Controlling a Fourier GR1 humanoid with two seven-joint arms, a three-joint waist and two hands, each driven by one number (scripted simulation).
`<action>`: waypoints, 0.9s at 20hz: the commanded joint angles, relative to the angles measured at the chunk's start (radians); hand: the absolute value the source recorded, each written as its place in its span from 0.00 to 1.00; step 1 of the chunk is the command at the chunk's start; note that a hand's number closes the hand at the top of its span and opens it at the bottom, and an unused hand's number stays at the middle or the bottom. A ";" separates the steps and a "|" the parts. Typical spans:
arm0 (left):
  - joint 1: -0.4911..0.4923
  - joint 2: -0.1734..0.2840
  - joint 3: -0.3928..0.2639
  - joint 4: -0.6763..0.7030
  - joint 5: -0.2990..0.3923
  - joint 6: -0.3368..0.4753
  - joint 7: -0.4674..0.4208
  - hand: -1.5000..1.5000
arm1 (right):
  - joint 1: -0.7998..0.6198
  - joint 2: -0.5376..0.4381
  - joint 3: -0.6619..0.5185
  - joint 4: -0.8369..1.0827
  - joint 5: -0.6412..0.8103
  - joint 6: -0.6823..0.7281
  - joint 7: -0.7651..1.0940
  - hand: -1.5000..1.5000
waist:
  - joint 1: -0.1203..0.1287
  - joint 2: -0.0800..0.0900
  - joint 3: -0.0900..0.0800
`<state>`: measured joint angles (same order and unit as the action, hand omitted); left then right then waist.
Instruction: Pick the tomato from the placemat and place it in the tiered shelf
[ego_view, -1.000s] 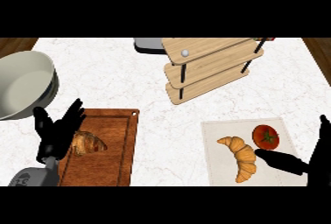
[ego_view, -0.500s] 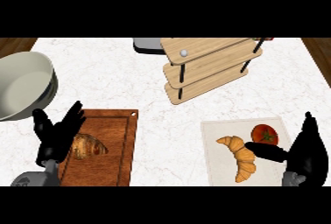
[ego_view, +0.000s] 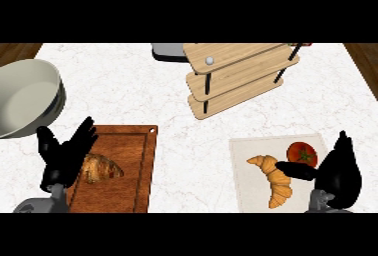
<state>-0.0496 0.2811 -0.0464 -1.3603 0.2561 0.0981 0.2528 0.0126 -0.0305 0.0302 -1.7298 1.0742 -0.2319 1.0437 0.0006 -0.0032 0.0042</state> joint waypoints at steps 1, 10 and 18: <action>0.007 -0.020 -0.015 -0.035 -0.027 0.018 0.067 0.50 | 0.022 0.004 -0.042 0.046 0.013 -0.040 0.013 0.00 | -0.001 0.003 -0.004; 0.016 -0.026 0.050 -0.031 -0.028 -0.044 0.063 0.50 | -0.032 -0.004 -0.115 0.159 -0.019 -0.112 -0.106 0.00 | 0.000 0.003 -0.004; -0.044 -0.035 0.082 -0.002 -0.048 -0.060 0.102 0.50 | -0.143 -0.024 -0.148 0.357 -0.059 -0.159 -0.196 0.00 | 0.001 0.004 -0.004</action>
<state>-0.0539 0.2454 0.0166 -1.3639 0.2035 0.0422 0.2865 -0.0915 -0.0413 -0.1038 -1.4564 1.0450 -0.3794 0.8855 0.0017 -0.0046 0.0014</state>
